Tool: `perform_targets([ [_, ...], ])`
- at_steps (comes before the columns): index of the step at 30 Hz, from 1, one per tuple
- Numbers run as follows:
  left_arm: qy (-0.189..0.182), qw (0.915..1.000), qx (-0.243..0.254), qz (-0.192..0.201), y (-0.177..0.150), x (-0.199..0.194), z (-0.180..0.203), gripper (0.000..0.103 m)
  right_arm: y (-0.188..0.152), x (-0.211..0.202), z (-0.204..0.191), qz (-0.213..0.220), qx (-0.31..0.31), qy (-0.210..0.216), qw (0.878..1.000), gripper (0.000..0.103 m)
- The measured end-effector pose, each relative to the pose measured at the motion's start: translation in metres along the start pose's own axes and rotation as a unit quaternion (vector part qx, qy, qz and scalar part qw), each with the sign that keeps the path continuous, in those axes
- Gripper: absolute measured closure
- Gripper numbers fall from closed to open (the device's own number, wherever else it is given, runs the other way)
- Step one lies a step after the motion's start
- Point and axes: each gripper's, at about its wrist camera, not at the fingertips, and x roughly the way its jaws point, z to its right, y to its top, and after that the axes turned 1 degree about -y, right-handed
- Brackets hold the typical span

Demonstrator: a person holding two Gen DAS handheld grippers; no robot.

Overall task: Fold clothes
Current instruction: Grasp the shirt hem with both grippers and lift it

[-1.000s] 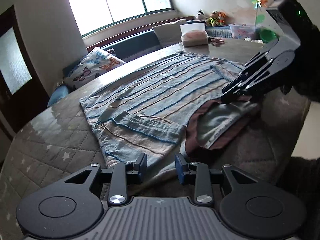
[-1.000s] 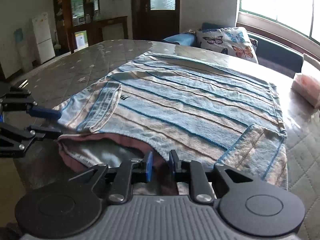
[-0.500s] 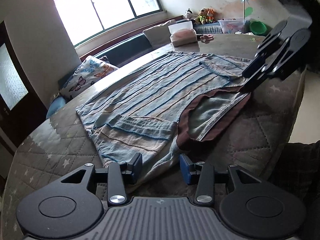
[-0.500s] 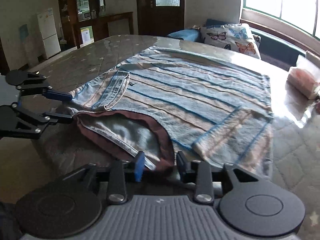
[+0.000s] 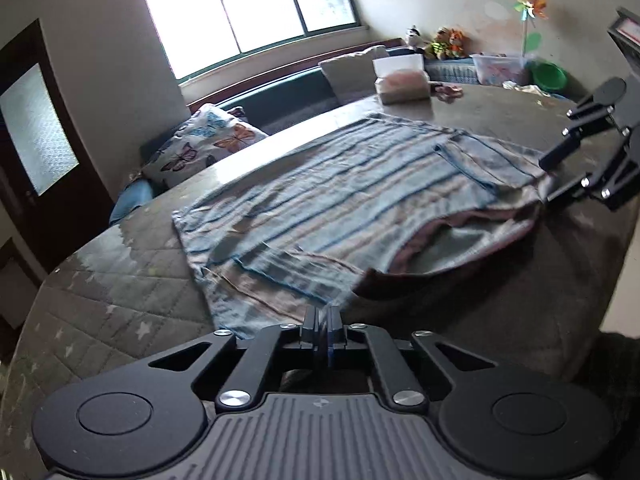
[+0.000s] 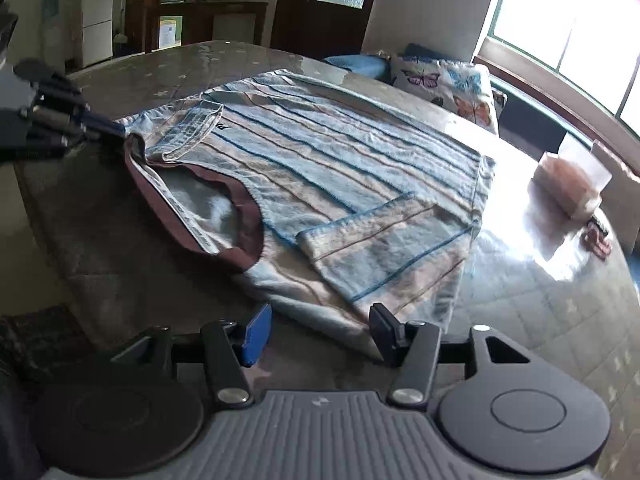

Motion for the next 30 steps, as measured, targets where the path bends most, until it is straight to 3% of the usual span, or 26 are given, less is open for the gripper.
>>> perform_targets([
  [3,0.001,0.9998,-0.020,0.001,0.008,0.005,-0.009,0.100,0.003,0.006,0.007,0.007,-0.002,0.002,1.000,0.050],
  [6,0.001,0.9997,-0.025,-0.004,0.011,0.008,-0.014,0.100,0.006,0.012,0.015,0.009,0.010,0.015,1.000,0.061],
  [8,-0.002,0.9997,-0.025,-0.010,0.010,0.010,-0.015,0.100,0.007,0.015,0.019,0.008,0.021,0.022,1.000,0.076],
  [14,-0.014,0.9998,-0.003,-0.016,-0.003,0.001,-0.014,0.094,0.008,0.015,0.027,0.010,0.052,0.029,0.998,0.090],
  [18,-0.021,0.9993,0.024,-0.018,-0.008,0.000,-0.010,0.058,0.010,0.015,0.027,0.011,0.056,0.028,0.998,0.092],
  [21,-0.025,0.9985,0.045,-0.020,-0.012,-0.001,-0.007,0.052,0.012,0.016,0.027,0.013,0.059,0.026,0.998,0.093],
  [28,-0.036,0.9951,0.089,-0.024,-0.020,-0.001,-0.002,0.051,0.016,0.015,0.027,0.016,0.065,0.018,0.998,0.093],
  [29,-0.040,0.9947,0.091,-0.025,-0.019,0.000,-0.004,0.053,0.016,0.015,0.027,0.016,0.066,0.017,0.998,0.094],
  [30,-0.048,0.9946,0.088,-0.027,-0.019,0.001,-0.007,0.061,0.016,0.016,0.028,0.017,0.068,0.016,0.997,0.094],
])
